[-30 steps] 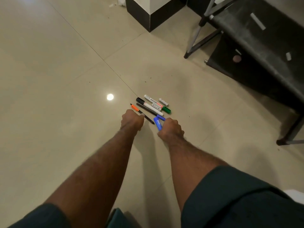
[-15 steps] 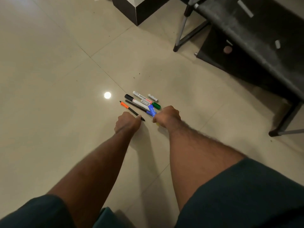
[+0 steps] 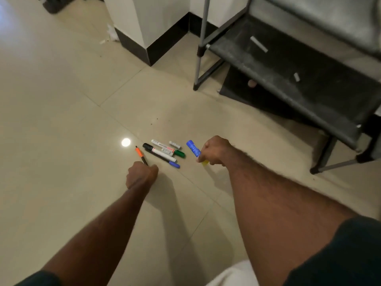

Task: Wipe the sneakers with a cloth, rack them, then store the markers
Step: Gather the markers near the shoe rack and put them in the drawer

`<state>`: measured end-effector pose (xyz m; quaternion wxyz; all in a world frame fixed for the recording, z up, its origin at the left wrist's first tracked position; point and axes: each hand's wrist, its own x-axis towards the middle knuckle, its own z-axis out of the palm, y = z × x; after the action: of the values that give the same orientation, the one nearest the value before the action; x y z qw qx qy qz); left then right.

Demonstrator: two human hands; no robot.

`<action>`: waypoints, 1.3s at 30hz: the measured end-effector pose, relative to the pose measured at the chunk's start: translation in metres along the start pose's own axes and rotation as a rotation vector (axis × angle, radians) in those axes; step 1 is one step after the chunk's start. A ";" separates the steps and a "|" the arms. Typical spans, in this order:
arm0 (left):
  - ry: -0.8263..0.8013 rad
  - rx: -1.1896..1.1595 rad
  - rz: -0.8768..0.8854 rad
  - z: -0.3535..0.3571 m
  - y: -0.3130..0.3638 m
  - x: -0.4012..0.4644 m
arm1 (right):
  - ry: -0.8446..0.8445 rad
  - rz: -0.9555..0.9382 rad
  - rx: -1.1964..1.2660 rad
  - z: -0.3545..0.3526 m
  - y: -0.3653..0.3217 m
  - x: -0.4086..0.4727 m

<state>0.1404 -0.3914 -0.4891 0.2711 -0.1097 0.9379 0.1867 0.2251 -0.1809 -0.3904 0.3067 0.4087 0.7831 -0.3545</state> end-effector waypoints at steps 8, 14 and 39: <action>0.013 -0.184 0.623 -0.074 0.144 -0.061 | 0.161 -0.084 0.218 -0.089 0.033 -0.075; -0.083 -0.181 0.959 -0.134 0.228 -0.182 | 0.325 -0.139 0.286 -0.164 0.055 -0.182; -0.764 0.607 1.330 0.120 0.164 -0.721 | 0.969 0.530 0.806 -0.048 0.568 -0.527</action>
<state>0.7437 -0.1183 -0.1397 0.4221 0.6177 0.6597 0.0709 0.9545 -0.1295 -0.1301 -0.1784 0.7814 0.5124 -0.3085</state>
